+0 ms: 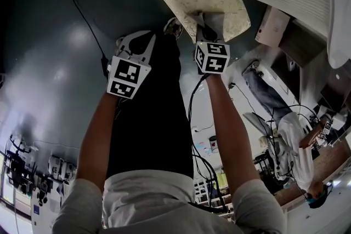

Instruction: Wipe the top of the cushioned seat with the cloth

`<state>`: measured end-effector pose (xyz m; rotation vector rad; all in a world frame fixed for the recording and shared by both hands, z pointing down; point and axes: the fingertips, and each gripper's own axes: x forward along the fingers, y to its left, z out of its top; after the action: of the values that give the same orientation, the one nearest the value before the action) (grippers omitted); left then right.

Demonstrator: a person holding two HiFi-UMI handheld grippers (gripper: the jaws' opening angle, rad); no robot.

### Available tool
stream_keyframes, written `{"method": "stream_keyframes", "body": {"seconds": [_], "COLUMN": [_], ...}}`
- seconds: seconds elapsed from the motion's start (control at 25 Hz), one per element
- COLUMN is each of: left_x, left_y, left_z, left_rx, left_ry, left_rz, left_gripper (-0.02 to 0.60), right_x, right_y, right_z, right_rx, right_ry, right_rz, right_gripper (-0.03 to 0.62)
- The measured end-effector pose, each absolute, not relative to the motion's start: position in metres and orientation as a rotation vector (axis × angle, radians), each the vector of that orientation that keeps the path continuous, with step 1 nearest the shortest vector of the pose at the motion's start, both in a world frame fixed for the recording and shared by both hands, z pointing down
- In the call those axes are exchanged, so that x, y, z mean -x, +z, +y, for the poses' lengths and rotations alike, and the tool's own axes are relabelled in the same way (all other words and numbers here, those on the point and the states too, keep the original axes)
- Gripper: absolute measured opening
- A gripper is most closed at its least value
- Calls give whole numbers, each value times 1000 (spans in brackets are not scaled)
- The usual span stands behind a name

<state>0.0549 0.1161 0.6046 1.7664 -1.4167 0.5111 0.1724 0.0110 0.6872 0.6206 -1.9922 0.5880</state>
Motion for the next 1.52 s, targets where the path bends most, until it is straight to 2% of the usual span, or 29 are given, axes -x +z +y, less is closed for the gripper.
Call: {"method": "stream_keyframes", "body": {"seconds": [0.56,1.08,1.52], "left_x": [-39,4,23], "left_y": [601,589,588], "left_z": [153,182,161], "left_rx": [-1750,-1659,-1551], "left_ry": [473,398,310], "left_rz": [-1461,-1547,-1626], "left_gripper": [14,14,14], "right_x": [-145,-78,-40], "right_y": [686,674,658], "right_z": [69,97,117], "right_rx": [-476,-335,-113], "right_ry": [517,435,554], "right_rz": [-1986,-2005,-2067], "right_gripper": [25,25,25]}}
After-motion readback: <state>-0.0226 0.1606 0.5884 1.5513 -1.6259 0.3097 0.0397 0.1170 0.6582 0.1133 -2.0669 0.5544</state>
